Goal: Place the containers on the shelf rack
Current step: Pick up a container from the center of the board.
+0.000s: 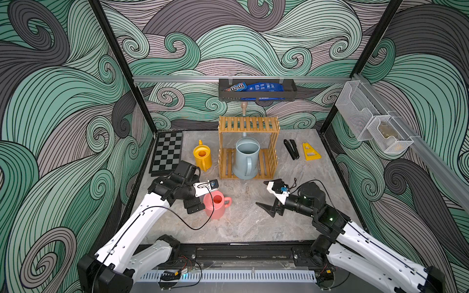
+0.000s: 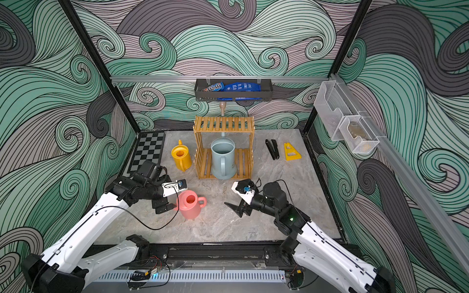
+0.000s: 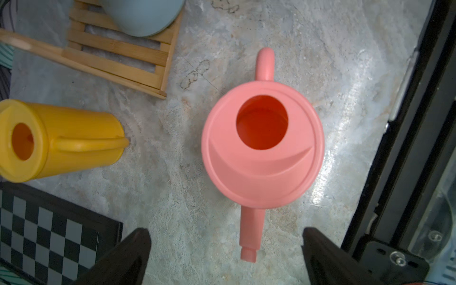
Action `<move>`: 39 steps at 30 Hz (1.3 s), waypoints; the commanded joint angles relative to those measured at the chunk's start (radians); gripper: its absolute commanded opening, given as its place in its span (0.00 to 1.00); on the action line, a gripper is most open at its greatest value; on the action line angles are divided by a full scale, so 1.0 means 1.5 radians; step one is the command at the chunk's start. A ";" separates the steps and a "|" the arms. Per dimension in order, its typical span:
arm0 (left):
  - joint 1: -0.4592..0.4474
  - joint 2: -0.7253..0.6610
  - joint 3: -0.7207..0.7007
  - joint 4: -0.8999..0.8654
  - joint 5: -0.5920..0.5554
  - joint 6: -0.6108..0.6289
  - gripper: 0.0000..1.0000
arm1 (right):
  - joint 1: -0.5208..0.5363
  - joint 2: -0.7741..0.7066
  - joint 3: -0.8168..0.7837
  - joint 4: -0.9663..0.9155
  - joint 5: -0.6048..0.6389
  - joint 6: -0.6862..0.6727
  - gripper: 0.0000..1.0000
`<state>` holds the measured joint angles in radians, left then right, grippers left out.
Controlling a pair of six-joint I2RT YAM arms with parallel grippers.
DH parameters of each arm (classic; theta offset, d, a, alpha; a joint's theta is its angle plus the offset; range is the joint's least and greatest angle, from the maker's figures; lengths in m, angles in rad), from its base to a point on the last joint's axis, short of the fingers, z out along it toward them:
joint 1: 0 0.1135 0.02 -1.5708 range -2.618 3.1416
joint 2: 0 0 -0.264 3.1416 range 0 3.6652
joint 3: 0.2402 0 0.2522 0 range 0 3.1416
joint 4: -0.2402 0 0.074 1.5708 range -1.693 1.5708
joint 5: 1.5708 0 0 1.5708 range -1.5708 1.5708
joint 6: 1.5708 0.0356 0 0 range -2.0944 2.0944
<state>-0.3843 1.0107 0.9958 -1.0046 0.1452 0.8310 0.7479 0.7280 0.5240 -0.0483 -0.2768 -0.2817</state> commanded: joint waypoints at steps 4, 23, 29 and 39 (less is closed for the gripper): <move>0.052 -0.023 0.050 0.026 0.066 -0.175 0.99 | 0.023 0.035 -0.007 0.087 -0.080 -0.057 0.92; 0.146 -0.036 0.030 0.157 0.012 -0.414 0.99 | 0.053 0.276 0.059 0.152 -0.146 -0.103 0.83; 0.149 -0.036 0.023 0.163 0.022 -0.422 0.99 | 0.059 0.358 0.077 0.185 -0.160 -0.117 0.81; 0.149 -0.032 0.017 0.178 0.027 -0.431 0.99 | 0.059 0.493 0.140 0.200 -0.166 -0.138 0.78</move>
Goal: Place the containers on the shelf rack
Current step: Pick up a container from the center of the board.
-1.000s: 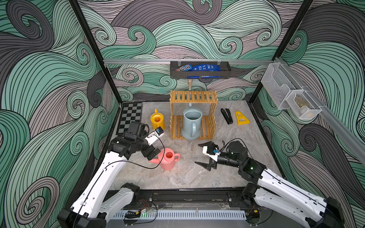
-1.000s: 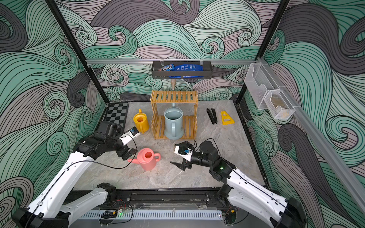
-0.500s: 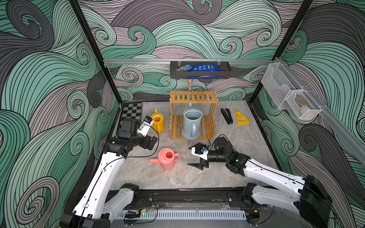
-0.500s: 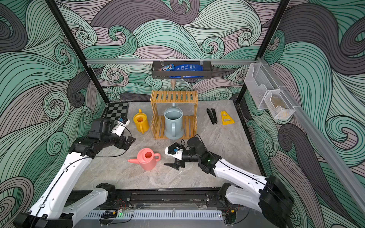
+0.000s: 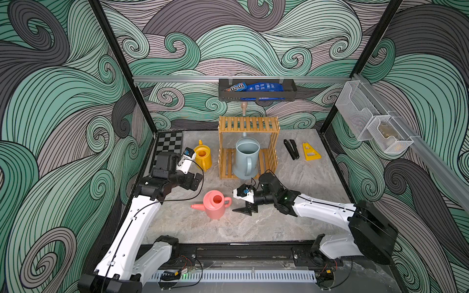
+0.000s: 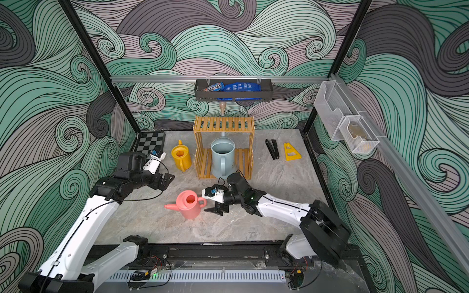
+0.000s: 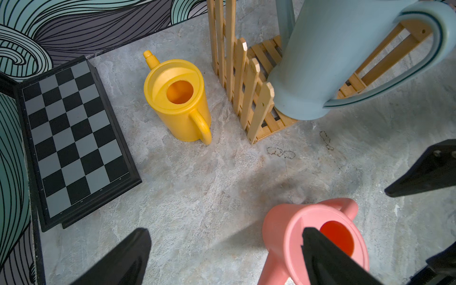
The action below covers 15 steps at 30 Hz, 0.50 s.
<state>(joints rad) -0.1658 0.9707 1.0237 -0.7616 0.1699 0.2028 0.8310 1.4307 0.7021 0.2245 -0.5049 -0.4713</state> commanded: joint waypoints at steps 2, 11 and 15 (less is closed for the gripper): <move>0.003 -0.003 0.007 0.007 0.020 -0.015 0.99 | 0.003 0.053 0.038 0.014 -0.021 -0.016 0.77; 0.002 0.000 0.015 0.000 0.018 -0.016 0.99 | 0.016 0.154 0.114 -0.038 -0.039 -0.034 0.65; 0.000 -0.003 0.004 0.015 0.015 -0.016 0.99 | 0.031 0.170 0.123 -0.050 -0.020 -0.038 0.59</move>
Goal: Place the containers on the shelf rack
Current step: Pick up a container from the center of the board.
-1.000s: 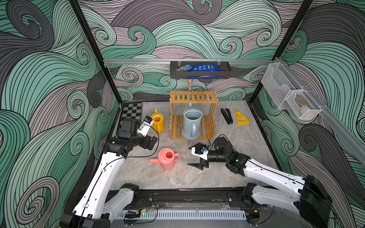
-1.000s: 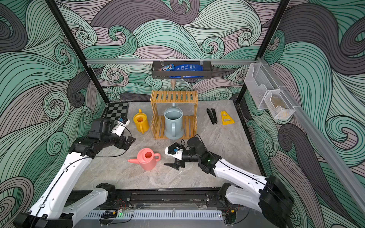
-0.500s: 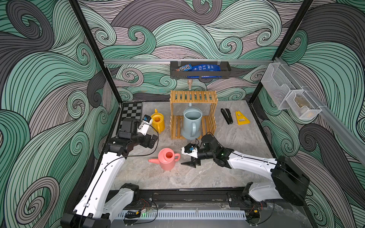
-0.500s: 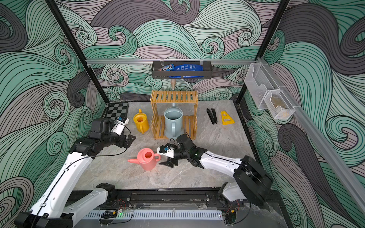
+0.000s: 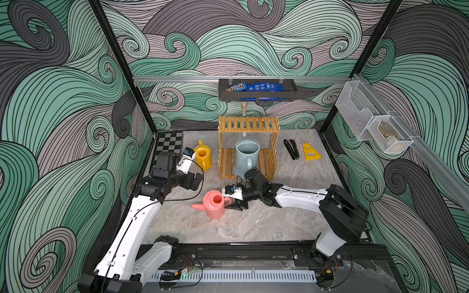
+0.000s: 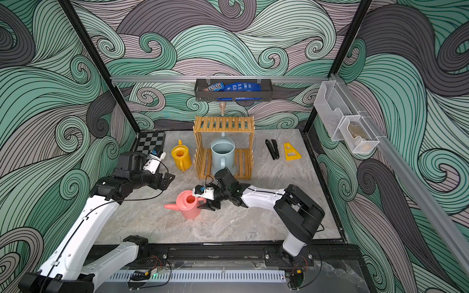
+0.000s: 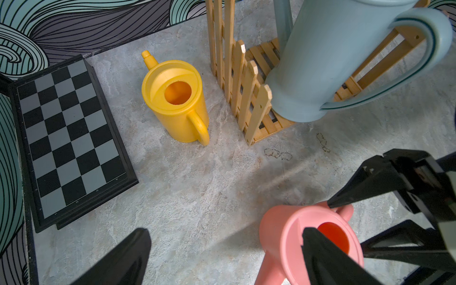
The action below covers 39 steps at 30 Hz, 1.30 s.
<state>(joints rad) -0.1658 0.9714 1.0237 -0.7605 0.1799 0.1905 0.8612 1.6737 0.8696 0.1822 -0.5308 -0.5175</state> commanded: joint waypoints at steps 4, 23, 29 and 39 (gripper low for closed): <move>0.001 -0.002 0.013 0.002 0.006 -0.006 0.99 | 0.021 0.022 0.031 -0.053 -0.002 -0.010 0.44; 0.003 -0.011 -0.004 0.019 0.004 -0.006 0.99 | 0.027 -0.038 -0.018 -0.024 0.030 0.044 0.15; 0.004 -0.012 -0.004 0.022 -0.007 -0.004 0.99 | 0.027 -0.102 -0.045 -0.028 0.032 0.070 0.12; 0.006 -0.012 -0.001 0.019 0.004 -0.008 0.99 | 0.019 -0.244 -0.125 -0.044 0.071 0.113 0.13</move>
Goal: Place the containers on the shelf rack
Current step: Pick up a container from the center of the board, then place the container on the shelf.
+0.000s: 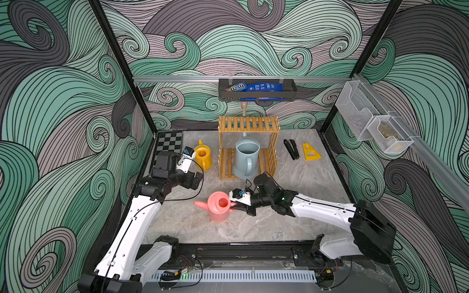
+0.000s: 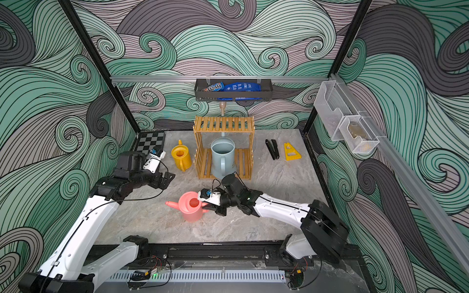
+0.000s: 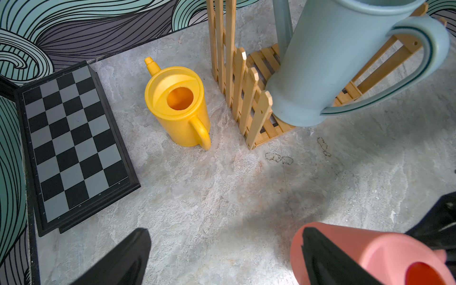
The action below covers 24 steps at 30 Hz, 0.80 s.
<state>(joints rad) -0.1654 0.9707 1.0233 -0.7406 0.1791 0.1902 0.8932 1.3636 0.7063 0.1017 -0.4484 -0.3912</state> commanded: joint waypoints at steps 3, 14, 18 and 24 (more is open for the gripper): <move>0.006 -0.010 0.005 -0.001 -0.007 -0.006 0.99 | -0.018 -0.086 -0.032 -0.006 0.025 0.039 0.13; 0.005 -0.010 -0.003 0.002 0.000 -0.008 0.99 | -0.055 -0.231 -0.057 -0.035 0.131 0.135 0.02; 0.006 -0.006 0.001 -0.002 -0.007 -0.007 0.99 | -0.071 -0.274 -0.034 -0.069 0.150 0.187 0.01; 0.008 -0.006 0.000 -0.003 0.007 -0.008 0.99 | -0.079 -0.318 0.015 -0.116 0.210 0.228 0.00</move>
<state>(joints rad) -0.1646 0.9707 1.0183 -0.7410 0.1764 0.1898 0.7792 0.9249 0.6712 -0.0643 -0.1951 -0.1097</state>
